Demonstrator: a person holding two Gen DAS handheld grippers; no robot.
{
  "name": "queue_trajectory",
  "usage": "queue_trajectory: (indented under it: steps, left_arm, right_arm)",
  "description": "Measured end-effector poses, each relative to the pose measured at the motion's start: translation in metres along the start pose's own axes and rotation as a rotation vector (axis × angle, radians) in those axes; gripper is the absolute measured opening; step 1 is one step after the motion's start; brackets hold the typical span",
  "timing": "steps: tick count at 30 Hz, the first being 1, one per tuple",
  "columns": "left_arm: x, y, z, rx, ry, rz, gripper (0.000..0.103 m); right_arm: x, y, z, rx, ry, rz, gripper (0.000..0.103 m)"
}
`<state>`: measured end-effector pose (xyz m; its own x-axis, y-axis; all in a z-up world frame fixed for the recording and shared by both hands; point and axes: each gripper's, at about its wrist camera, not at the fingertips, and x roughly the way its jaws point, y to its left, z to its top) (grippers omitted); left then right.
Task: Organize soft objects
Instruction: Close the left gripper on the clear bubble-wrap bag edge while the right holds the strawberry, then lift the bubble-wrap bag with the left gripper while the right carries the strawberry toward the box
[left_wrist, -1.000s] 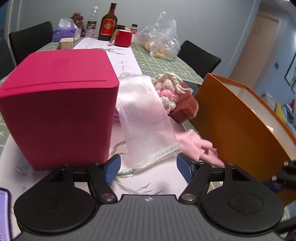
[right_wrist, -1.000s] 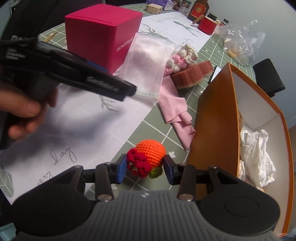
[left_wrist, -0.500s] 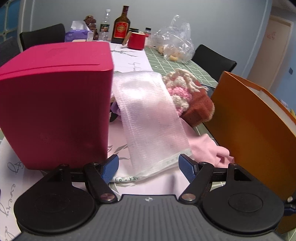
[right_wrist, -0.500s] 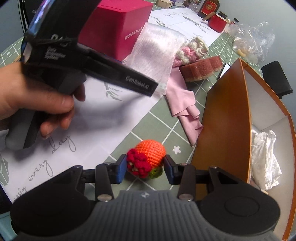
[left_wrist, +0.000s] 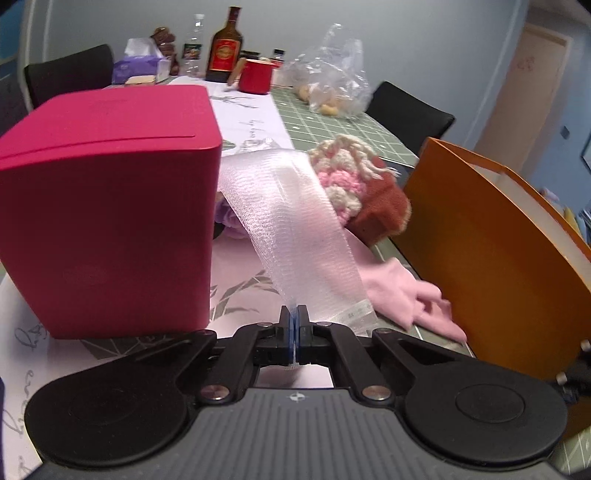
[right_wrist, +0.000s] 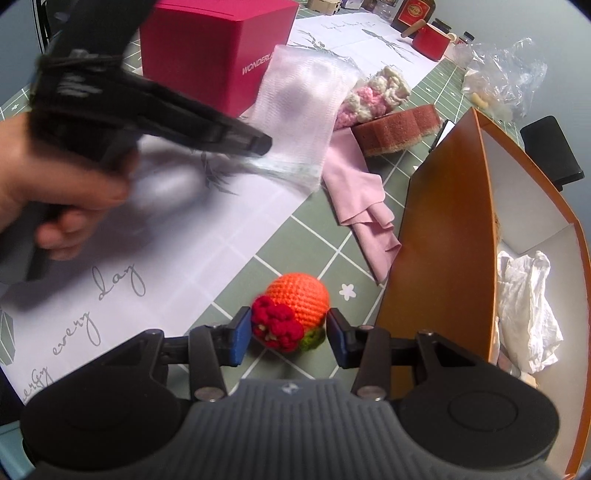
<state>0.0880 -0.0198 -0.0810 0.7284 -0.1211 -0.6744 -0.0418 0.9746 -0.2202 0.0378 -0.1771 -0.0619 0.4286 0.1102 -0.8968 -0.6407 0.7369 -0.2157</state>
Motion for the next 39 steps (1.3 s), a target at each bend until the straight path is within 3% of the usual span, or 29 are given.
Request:
queue_trajectory:
  steps: [4, 7, 13, 16, 19, 20, 21, 23, 24, 34, 35, 37, 39]
  left_arm:
    - [-0.015, 0.011, -0.007, 0.001, 0.082, -0.07, 0.0]
    - [-0.024, 0.019, -0.012, 0.02, 0.192, -0.1, 0.0]
    - [-0.057, 0.032, -0.026, 0.127, 0.35, -0.085, 0.0]
    - [-0.063, 0.041, -0.028, 0.147, 0.375, -0.077, 0.002]
    - [-0.063, 0.047, -0.03, 0.147, 0.339, -0.041, 0.026]
    - [-0.063, 0.049, -0.029, 0.131, 0.328, -0.041, 0.038]
    - [-0.062, 0.05, -0.028, 0.116, 0.323, -0.031, 0.058]
    - [-0.064, 0.051, -0.026, 0.106, 0.297, 0.012, 0.083]
    - [-0.063, 0.051, -0.025, 0.103, 0.285, 0.025, 0.087]
    - [-0.039, 0.046, -0.019, 0.019, 0.273, -0.028, 0.084]
    - [-0.037, 0.043, -0.018, 0.013, 0.271, -0.039, 0.077]
    - [-0.034, 0.037, -0.016, 0.028, 0.269, -0.046, 0.05]
    - [-0.03, 0.035, -0.015, 0.024, 0.287, -0.053, 0.007]
  right_arm:
    - [-0.002, -0.003, -0.003, 0.008, -0.002, 0.007, 0.043]
    - [-0.006, -0.003, -0.003, 0.015, -0.014, 0.011, 0.043]
    - [-0.013, -0.001, -0.003, 0.038, -0.053, 0.064, 0.042]
    - [-0.015, 0.001, -0.002, 0.054, -0.073, 0.091, 0.042]
    - [-0.013, 0.004, 0.001, 0.063, -0.074, 0.093, 0.044]
    - [-0.012, 0.005, 0.002, 0.059, -0.073, 0.085, 0.045]
    - [-0.011, 0.006, 0.003, 0.055, -0.07, 0.076, 0.046]
    - [-0.007, 0.006, 0.003, 0.053, -0.056, 0.065, 0.052]
    - [-0.006, 0.006, 0.003, 0.057, -0.049, 0.063, 0.053]
    - [0.011, 0.005, 0.001, 0.061, -0.001, 0.063, 0.054]
    - [0.013, 0.005, 0.001, 0.065, 0.005, 0.067, 0.053]
    - [0.016, 0.004, 0.002, 0.072, 0.004, 0.064, 0.051]
    - [0.016, 0.002, 0.003, 0.088, -0.002, 0.073, 0.051]
